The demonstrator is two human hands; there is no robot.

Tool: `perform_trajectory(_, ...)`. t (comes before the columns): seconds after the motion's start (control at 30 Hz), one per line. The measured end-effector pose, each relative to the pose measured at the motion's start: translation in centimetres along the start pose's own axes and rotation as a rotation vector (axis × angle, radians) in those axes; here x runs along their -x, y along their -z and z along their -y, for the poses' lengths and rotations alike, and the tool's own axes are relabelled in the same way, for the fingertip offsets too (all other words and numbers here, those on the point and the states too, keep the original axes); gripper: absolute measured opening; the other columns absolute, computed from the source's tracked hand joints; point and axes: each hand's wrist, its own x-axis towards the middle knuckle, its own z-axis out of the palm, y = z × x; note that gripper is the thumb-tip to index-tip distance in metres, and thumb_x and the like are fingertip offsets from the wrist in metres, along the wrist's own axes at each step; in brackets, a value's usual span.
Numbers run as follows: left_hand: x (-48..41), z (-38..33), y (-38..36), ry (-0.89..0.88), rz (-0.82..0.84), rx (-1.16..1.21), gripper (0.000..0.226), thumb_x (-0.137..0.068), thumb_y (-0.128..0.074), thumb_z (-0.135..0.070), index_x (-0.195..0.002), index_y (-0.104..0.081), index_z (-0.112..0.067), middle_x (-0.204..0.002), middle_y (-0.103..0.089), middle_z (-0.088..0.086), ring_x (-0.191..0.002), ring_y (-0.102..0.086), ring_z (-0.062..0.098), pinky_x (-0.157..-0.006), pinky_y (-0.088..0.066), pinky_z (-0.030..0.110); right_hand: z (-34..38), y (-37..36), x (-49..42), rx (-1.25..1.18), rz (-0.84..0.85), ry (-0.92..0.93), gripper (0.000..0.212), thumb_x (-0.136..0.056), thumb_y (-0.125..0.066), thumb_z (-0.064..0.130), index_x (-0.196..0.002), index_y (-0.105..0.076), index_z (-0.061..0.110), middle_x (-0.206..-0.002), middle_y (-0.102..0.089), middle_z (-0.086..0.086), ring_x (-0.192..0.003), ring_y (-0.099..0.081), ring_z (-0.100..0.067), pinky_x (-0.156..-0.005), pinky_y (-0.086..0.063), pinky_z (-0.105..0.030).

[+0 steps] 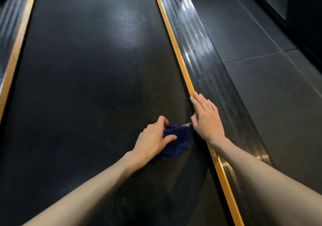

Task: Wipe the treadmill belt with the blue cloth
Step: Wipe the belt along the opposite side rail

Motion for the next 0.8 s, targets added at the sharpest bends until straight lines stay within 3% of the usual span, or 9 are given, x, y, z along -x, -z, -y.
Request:
perform_trajectory(0.13,-0.3,0.7,1.6,-0.010,0.044,0.405,0.020,-0.088,-0.062,-0.022,-0.103,-0.049,-0.028,-0.089,-0.068,-0.010,-0.084,-0.063,-0.001,-0.076,-0.049,0.022,0.0,-0.1,0.0,-0.003,0.011,-0.004,0.054,-0.092,-0.050,0.018,-0.144,-0.037,0.016,-0.153,-0.028,0.000,-0.142,-0.023,-0.014,-0.116,-0.010,-0.032)
perform_trajectory(0.23,-1.1,2.5,2.0,-0.009,-0.033,0.162,0.021,-0.092,-0.053,-0.018,-0.108,-0.042,-0.027,-0.106,-0.064,-0.010,-0.097,-0.063,0.013,-0.084,-0.048,0.035,0.0,-0.1,0.0,0.010,0.012,-0.010,0.053,-0.092,-0.050,0.019,-0.144,-0.037,0.017,-0.153,-0.029,-0.001,-0.142,-0.023,-0.016,-0.115,-0.008,-0.032)
perform_trajectory(0.3,-1.6,3.6,2.0,-0.040,-0.087,0.050,0.023,-0.094,-0.047,-0.012,-0.108,-0.038,-0.028,-0.112,-0.060,-0.009,-0.102,-0.060,0.018,-0.084,-0.044,0.033,0.1,-0.1,0.0,0.014,0.008,-0.014,0.052,-0.093,-0.050,0.020,-0.143,-0.038,0.017,-0.152,-0.030,-0.001,-0.142,-0.024,-0.017,-0.115,-0.008,-0.032)
perform_trajectory(0.43,-2.1,3.9,2.3,-0.107,0.040,0.399,0.036,-0.092,-0.037,0.006,-0.099,-0.041,-0.029,-0.099,-0.060,-0.012,-0.102,-0.058,0.007,-0.085,-0.044,0.023,0.0,-0.2,0.0,0.018,0.008,-0.015,0.053,-0.092,-0.051,0.019,-0.143,-0.038,0.017,-0.152,-0.030,-0.001,-0.142,-0.024,-0.016,-0.115,-0.007,-0.031)
perform_trajectory(0.5,-2.3,4.1,2.6,-0.111,0.142,0.477,0.037,-0.093,-0.033,0.009,-0.104,-0.045,-0.024,-0.106,-0.060,-0.007,-0.105,-0.056,0.004,-0.090,-0.047,0.026,0.0,-0.1,0.0,0.017,0.001,-0.011,0.053,-0.092,-0.051,0.018,-0.143,-0.039,0.016,-0.152,-0.031,-0.002,-0.141,-0.025,-0.017,-0.115,-0.007,-0.031)
perform_trajectory(0.57,-2.7,4.5,2.9,-0.109,0.187,0.351,0.042,-0.094,-0.032,0.005,-0.112,-0.045,-0.032,-0.121,-0.056,-0.006,-0.115,-0.052,0.008,-0.099,-0.044,0.035,0.0,-0.1,0.0,0.019,-0.004,-0.012,0.052,-0.091,-0.052,0.018,-0.142,-0.040,0.016,-0.151,-0.032,-0.002,-0.141,-0.026,-0.017,-0.114,-0.008,-0.032)
perform_trajectory(0.63,-3.0,4.8,3.0,-0.107,0.101,0.019,0.045,-0.094,-0.035,-0.004,-0.118,-0.039,-0.042,-0.129,-0.050,-0.013,-0.113,-0.052,0.011,-0.090,-0.046,0.037,0.0,-0.2,0.0,0.022,-0.008,-0.011,0.052,-0.091,-0.052,0.018,-0.142,-0.040,0.016,-0.151,-0.033,-0.003,-0.140,-0.027,-0.017,-0.115,-0.009,-0.032)
perform_trajectory(0.73,-3.2,4.9,2.8,-0.170,-0.219,-0.483,0.039,-0.090,-0.049,-0.018,-0.128,-0.043,-0.027,-0.136,-0.043,-0.008,-0.106,-0.055,0.017,-0.067,-0.047,0.032,0.0,-0.3,0.0,0.024,-0.014,-0.007,0.052,-0.090,-0.052,0.017,-0.141,-0.041,0.015,-0.150,-0.034,-0.003,-0.140,-0.028,-0.017,-0.115,-0.010,-0.032)
perform_trajectory(0.8,-3.1,5.1,2.8,-0.305,-0.358,-0.608,0.031,-0.090,-0.050,-0.025,-0.120,-0.052,-0.016,-0.128,-0.052,0.005,-0.100,-0.058,0.024,-0.076,-0.044,0.035,0.0,-0.3,-0.1,0.023,-0.013,-0.008,0.052,-0.090,-0.052,0.016,-0.141,-0.041,0.015,-0.150,-0.034,-0.003,-0.140,-0.027,-0.017,-0.115,-0.009,-0.031)
